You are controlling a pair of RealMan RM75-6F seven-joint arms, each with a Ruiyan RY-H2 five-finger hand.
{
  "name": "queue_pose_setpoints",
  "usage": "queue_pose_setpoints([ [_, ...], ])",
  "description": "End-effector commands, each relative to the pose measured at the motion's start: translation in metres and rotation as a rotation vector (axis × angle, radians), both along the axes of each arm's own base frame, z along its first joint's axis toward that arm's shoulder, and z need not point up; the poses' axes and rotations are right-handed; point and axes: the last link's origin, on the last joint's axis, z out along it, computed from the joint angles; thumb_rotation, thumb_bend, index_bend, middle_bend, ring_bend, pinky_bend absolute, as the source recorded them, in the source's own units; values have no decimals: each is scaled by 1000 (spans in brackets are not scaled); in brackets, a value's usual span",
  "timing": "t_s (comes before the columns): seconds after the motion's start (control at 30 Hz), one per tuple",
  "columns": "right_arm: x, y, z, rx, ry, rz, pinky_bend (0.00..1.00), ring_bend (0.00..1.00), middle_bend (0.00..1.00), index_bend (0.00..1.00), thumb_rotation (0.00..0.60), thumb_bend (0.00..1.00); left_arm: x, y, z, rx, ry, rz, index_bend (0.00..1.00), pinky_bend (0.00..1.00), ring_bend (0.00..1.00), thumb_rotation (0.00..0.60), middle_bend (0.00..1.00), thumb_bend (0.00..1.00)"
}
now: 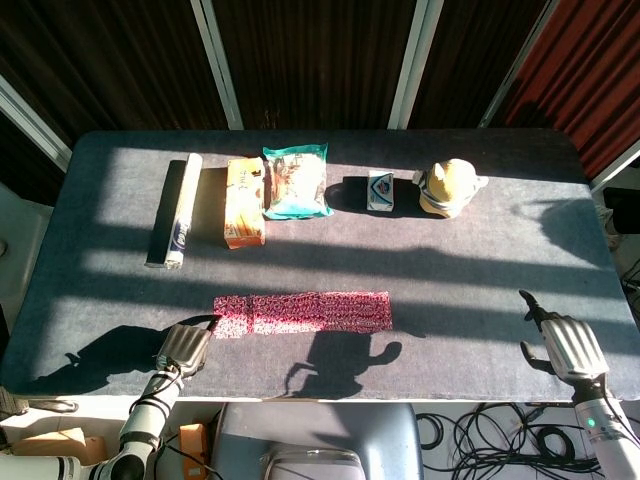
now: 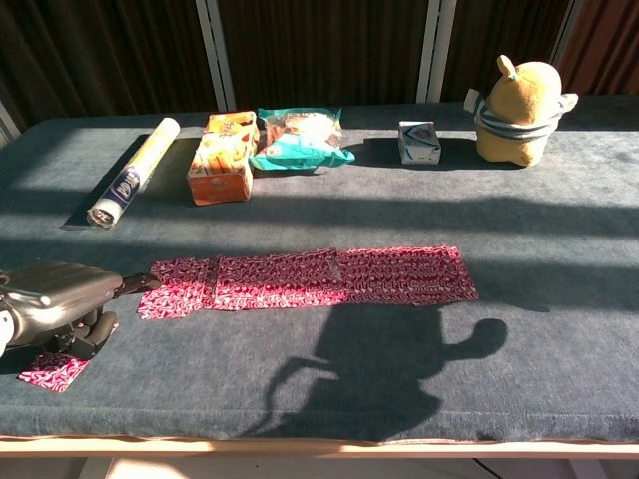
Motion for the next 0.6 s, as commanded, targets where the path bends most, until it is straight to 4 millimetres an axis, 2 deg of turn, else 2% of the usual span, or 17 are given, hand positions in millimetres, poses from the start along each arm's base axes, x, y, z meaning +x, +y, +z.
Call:
queue_pose_setpoints([
  [0.03,0,0,0,1,-1,0,492,387,345,0,600,347,-3,3,3,24,33,-1,213,1000,1000,600,1000,1000],
  [0.2,1,1,0,3,-4,3,492,387,345,0,600,346,-15,13,11,71,97,45,222,1000,1000,600,1000,1000],
  [0.6,2,3,-1,5,-3,8,492,387,345,0,600,346,-45,51,35,167,182,224,229,1000,1000,600,1000,1000],
])
